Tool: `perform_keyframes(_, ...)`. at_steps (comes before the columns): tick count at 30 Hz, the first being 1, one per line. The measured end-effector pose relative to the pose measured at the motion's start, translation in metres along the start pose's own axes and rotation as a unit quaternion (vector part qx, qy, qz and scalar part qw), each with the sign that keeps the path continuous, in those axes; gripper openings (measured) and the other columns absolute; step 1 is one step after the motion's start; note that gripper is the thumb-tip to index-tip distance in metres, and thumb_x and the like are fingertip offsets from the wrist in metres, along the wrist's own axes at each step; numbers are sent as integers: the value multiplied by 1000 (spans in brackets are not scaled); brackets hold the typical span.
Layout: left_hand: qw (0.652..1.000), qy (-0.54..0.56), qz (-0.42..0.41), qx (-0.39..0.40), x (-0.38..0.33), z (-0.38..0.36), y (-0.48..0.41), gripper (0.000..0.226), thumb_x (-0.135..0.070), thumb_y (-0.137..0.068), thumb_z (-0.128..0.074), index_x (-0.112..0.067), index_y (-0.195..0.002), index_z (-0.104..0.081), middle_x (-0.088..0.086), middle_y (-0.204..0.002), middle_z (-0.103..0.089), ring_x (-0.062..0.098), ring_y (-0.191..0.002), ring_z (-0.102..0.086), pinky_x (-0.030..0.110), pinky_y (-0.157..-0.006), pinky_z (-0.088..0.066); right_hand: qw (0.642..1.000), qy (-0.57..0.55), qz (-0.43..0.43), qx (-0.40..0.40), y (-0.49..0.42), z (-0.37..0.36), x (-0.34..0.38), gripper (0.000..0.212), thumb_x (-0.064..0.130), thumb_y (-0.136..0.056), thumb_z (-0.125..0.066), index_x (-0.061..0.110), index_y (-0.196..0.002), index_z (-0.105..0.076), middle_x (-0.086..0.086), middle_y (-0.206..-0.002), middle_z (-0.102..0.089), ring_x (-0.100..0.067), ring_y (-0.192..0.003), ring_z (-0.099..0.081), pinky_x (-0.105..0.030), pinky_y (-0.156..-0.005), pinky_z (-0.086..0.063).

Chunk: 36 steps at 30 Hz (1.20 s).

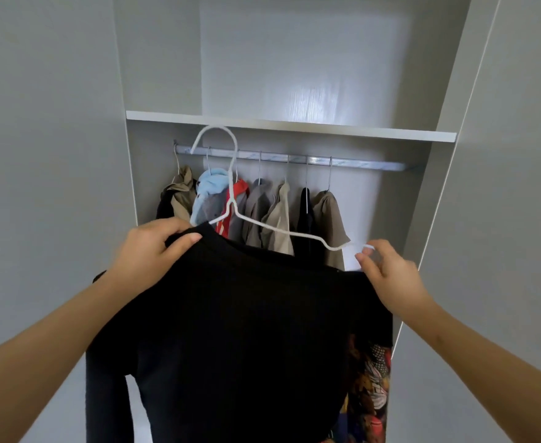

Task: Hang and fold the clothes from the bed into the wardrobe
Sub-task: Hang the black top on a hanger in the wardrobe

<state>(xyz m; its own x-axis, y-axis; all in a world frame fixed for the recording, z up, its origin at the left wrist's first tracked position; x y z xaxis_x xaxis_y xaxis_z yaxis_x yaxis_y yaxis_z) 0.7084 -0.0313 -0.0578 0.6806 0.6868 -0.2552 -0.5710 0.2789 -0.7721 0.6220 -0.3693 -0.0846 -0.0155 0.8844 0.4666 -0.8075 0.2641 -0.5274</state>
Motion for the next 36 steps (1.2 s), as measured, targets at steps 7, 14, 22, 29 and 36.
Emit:
perform_keyframes(7,995,-37,-84,46,-20,-7,3,33,-39,-91,-52,-11,-92,-70,-1,-81,-66,17,-75,-61,26,-64,-45,921,212,323,-52,21,5,17,73,52,-96,-22,9,-46,-54,-4,-34,-43,-20,-33,-46,-30,-74,-35)
perform_keyframes(14,993,-40,-109,-6,-32,-5,-1,68,-61,-89,-27,-9,-91,-72,6,-77,-68,26,-70,-66,35,-56,-52,952,135,248,-121,24,12,21,57,48,-76,-64,-1,-50,-50,-12,-44,-44,-28,-35,-45,-32,-33,-36)
perform_keyframes(22,982,-70,-169,-41,-43,-2,2,66,-51,-97,-24,-7,-84,-71,5,-62,-61,23,-53,-61,24,-47,-46,966,78,179,-167,19,34,21,36,32,-82,-64,-2,-76,-55,-5,-62,-47,-23,-52,-46,-29,-48,-38)
perform_keyframes(29,988,-32,-147,-31,-65,-19,6,49,-46,-91,-40,-10,-87,-72,4,-71,-68,22,-63,-67,28,-52,-53,926,96,305,-202,25,27,55,45,33,-89,-45,1,-58,-52,-8,-51,-47,-23,-48,-48,-26,-53,-34)
perform_keyframes(36,991,106,-73,-23,-79,-29,12,36,-41,-83,-55,-12,-94,-73,-3,-87,-71,5,-81,-63,26,-69,-52,956,72,185,-215,15,29,33,41,38,-88,-40,6,-95,-65,-10,-87,-60,-30,-89,-55,-38,-76,-38)
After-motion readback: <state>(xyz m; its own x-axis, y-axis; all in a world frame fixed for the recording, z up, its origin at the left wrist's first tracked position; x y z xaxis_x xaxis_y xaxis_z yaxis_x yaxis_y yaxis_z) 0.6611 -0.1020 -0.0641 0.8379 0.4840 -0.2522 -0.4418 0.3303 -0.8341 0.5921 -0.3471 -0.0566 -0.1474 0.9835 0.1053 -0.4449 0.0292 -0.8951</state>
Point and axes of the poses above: each hand's wrist, its own y-axis away from the middle knuckle, its own z-axis out of the back of the hand, x = y × z, the point moved 4 cm from there along -y, towards the middle knuckle
